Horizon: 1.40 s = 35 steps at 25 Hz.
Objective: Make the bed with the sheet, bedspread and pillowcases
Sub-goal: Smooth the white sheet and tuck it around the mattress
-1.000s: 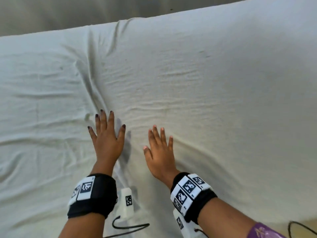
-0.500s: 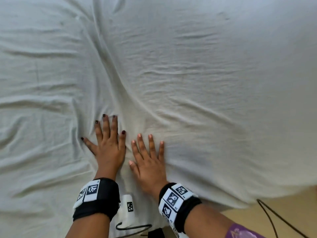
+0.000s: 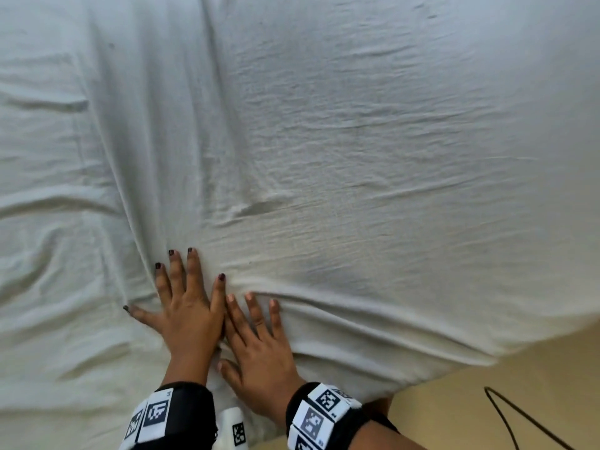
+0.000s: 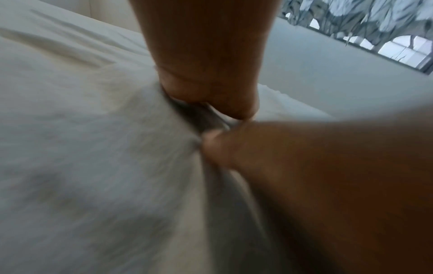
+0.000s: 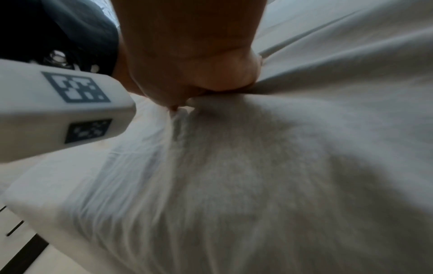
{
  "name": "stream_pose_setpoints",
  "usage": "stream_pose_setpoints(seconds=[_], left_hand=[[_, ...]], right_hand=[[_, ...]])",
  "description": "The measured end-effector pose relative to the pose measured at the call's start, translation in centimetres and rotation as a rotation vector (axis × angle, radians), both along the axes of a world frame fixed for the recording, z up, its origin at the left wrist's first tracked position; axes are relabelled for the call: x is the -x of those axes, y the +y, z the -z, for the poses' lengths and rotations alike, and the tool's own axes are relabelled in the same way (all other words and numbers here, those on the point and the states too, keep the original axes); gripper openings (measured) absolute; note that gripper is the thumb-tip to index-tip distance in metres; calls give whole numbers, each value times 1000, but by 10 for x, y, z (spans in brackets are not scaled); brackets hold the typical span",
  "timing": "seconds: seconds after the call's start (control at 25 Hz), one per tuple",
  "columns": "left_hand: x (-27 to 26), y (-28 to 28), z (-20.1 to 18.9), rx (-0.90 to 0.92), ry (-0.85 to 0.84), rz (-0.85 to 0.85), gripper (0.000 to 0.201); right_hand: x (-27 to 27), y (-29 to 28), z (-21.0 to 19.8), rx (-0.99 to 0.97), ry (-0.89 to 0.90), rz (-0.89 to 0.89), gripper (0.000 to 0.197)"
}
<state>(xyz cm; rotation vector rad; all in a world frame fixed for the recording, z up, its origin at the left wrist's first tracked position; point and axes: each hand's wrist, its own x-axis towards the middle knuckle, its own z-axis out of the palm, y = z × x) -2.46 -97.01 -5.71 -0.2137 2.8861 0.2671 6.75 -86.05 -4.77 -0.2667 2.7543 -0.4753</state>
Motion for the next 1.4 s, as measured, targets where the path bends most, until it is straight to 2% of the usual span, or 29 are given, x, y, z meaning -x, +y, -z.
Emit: stream_pose_setpoints(seconds=[0.08, 0.16, 0.28, 0.4, 0.52, 0.84, 0.88, 0.96, 1.0, 1.04, 1.12, 1.16, 1.2, 1.28, 1.32, 1.4], left_hand=[[12, 12, -8, -31, 52, -12, 69], [21, 23, -7, -70, 92, 83, 68], [15, 21, 4, -72, 19, 233, 72], [-14, -4, 7, -5, -36, 165, 76], [-36, -22, 1, 2, -68, 104, 82], [-37, -17, 4, -79, 6, 71, 79], [-40, -15, 2, -101, 21, 62, 78], [-55, -11, -2, -149, 80, 24, 73], [-65, -10, -3, -164, 113, -2, 70], [-76, -9, -2, -167, 142, -26, 69], [-97, -7, 1, -156, 170, -92, 68], [-104, -5, 3, -147, 157, -133, 68], [-108, -3, 5, -135, 129, -172, 68], [-111, -1, 8, -106, 61, -201, 67], [-115, -2, 9, -88, 36, -195, 66], [-125, -11, 11, -46, 17, -173, 67]], right_hand=[[-7, 11, 2, -37, 0, 11, 77], [-14, 21, 4, -70, 2, 23, 75], [-23, 22, 8, -70, 46, 22, 66], [-41, 8, 10, -64, 81, -8, 63], [-51, -4, 7, -49, 47, 43, 61], [-76, -25, -1, -135, 174, 77, 76], [-82, -25, -1, -119, 206, 102, 68], [-91, -20, 0, -13, 287, 175, 36], [-94, -14, -2, 42, 275, 203, 26], [-94, -6, -4, 65, 228, 198, 29], [-94, 8, -5, 57, 82, 103, 52], [-92, 14, -9, 26, 37, 54, 52], [-88, 19, -11, -4, 28, -3, 43], [-84, 20, -12, -41, 36, -75, 10], [-86, 16, -14, -33, 13, -83, 7], [-97, 2, -16, -4, -58, -97, 16]])
